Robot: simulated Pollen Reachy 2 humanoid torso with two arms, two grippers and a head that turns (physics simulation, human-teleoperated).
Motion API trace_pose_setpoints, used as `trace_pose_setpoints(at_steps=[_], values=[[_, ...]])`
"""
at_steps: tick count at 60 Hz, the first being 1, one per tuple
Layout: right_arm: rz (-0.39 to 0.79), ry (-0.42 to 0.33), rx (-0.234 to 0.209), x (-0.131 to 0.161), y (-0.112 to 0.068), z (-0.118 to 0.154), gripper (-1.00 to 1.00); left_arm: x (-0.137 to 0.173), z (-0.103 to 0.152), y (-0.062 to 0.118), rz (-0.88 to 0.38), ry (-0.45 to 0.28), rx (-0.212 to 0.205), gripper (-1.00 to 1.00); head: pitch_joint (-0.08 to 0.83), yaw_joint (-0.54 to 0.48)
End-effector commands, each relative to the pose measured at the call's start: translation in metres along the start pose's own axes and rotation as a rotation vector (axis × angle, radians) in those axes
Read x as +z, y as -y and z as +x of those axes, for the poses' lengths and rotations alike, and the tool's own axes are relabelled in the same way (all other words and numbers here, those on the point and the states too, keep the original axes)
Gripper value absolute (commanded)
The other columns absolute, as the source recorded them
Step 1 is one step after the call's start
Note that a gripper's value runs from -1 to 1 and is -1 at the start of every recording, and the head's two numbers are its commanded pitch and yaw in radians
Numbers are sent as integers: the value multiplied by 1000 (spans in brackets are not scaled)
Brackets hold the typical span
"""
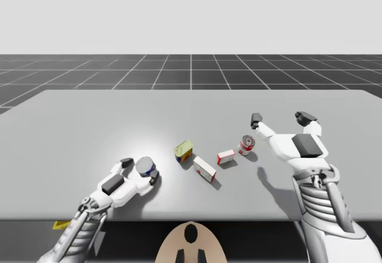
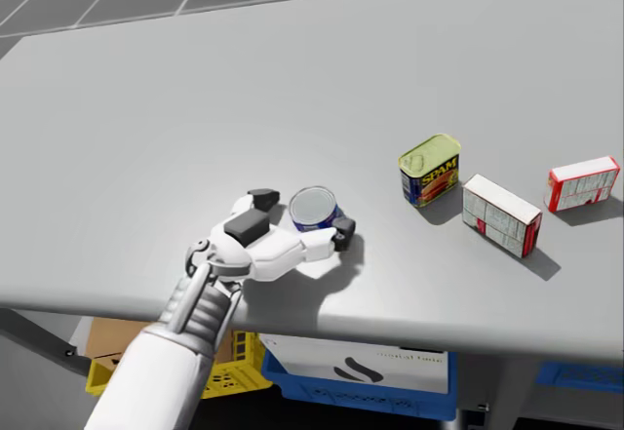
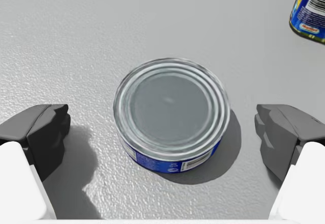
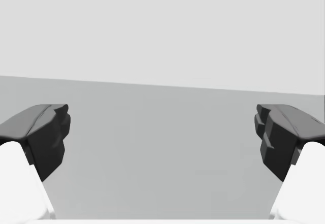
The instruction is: Lift the tuna fish can off the table.
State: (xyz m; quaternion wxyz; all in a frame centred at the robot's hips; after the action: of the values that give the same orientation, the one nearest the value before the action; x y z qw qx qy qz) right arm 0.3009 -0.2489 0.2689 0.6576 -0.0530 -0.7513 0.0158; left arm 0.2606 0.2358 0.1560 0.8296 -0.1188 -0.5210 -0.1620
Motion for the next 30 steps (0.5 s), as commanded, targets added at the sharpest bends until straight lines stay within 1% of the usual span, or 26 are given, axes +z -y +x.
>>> trace_pose_setpoints(at_steps=[1, 7, 9, 11, 13, 14, 15, 17, 19, 20, 25, 30], values=[[0, 7, 1, 1, 1, 2, -1000, -15, 1, 2, 17, -21, 0, -1000, 727, 297], [-1, 9, -1, 1, 1, 3, -1000, -18, -3, 3, 25, -37, -10, -1000, 727, 294], [-1, 10, 0, 1, 1, 3, -1000, -18, -4, 3, 20, -46, -6, -1000, 727, 293], [-1, 11, 0, 2, 1, 3, -1000, -18, -6, 4, 20, -54, -14, -1000, 726, 293], [-1, 11, 1, 2, 1, 3, -1000, -18, -7, 5, 22, -60, -20, -786, 726, 292], [-1, 11, 1, 2, 1, 3, -1000, -17, -7, 5, 23, -61, -23, -560, 726, 292], [-1, 11, 0, 2, 1, 3, -1000, -17, -8, 5, 20, -59, -25, 707, 726, 291], [-1, 11, 0, 2, 1, 3, -1000, -16, -8, 6, 19, -59, -29, 906, 726, 292], [-1, 12, 1, 2, 1, 3, -1000, -15, -8, 7, 26, -57, -39, 943, 723, 292], [-1, 12, 0, 2, 1, 3, -1000, -15, -8, 7, 25, -56, -38, 962, 723, 292], [-1, 12, 1, 2, 1, 3, -1000, -14, -8, 7, 27, -53, -38, 940, 714, 294], [-1, 13, 1, 3, 1, 4, -1000, -13, -8, 7, 30, -47, -39, 981, 679, 296]])
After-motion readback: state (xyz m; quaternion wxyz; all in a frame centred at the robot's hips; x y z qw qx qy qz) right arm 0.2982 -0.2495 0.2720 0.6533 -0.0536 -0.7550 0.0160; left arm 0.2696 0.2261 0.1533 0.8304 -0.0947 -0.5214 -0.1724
